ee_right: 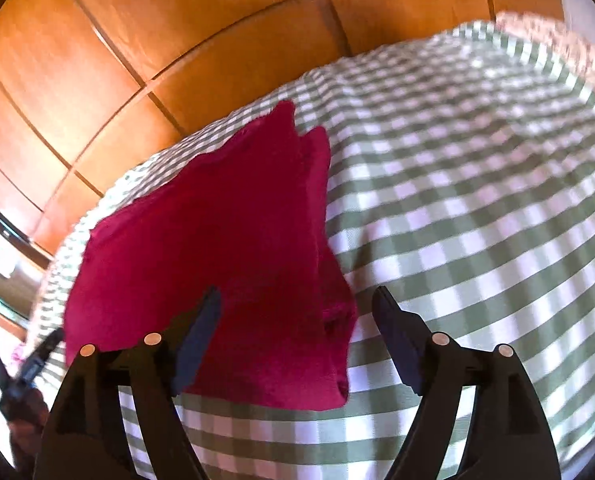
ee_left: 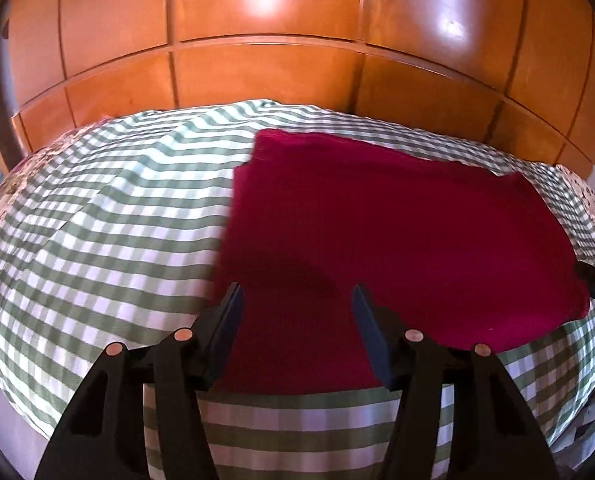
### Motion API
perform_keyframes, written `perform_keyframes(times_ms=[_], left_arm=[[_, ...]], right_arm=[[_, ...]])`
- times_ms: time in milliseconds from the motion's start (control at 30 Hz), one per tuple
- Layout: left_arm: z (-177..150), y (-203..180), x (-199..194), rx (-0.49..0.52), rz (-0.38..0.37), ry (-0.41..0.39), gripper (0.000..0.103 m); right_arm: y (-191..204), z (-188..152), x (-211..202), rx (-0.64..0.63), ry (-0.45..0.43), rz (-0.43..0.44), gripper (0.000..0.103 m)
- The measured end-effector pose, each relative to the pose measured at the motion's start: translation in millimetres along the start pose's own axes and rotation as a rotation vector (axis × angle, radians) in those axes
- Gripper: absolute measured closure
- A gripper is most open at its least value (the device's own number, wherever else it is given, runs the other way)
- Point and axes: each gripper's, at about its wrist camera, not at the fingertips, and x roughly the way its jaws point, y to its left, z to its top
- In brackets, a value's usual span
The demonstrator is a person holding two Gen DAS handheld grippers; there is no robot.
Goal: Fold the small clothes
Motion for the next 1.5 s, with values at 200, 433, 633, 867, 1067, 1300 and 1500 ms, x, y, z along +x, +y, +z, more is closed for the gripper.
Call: perform_keyframes(times_ms=[200, 433, 633, 867, 1067, 1300, 1500], left_arm=[[2, -19, 2, 0.045, -0.018, 0.006, 0.047], [7, -37, 11, 0.084, -0.051, 0.03, 0.047], [9, -52, 29, 0.122, -0.049, 0.06, 0.047], [9, -54, 37, 0.119, -0.054, 0.069, 0.046], [20, -23, 23, -0.011, -0.185, 0.069, 0.05], [31, 34, 6, -0.167, -0.36, 0.053, 0.053], [28, 83, -7, -0.233, -0.384, 0.015, 0.053]], right_arm=[[-12, -1, 16, 0.059, 0.025, 0.091, 0.023], [-7, 5, 26, 0.043, 0.071, 0.196, 0.026], [-9, 2, 30, 0.064, 0.084, 0.244, 0.054], [2, 1, 33, 0.069, 0.079, 0.255, 0.071], [38, 16, 7, 0.01, 0.015, 0.253, 0.073], [129, 33, -10, -0.135, -0.025, 0.322, 0.073], [226, 23, 8, -0.269, 0.014, 0.372, 0.074]])
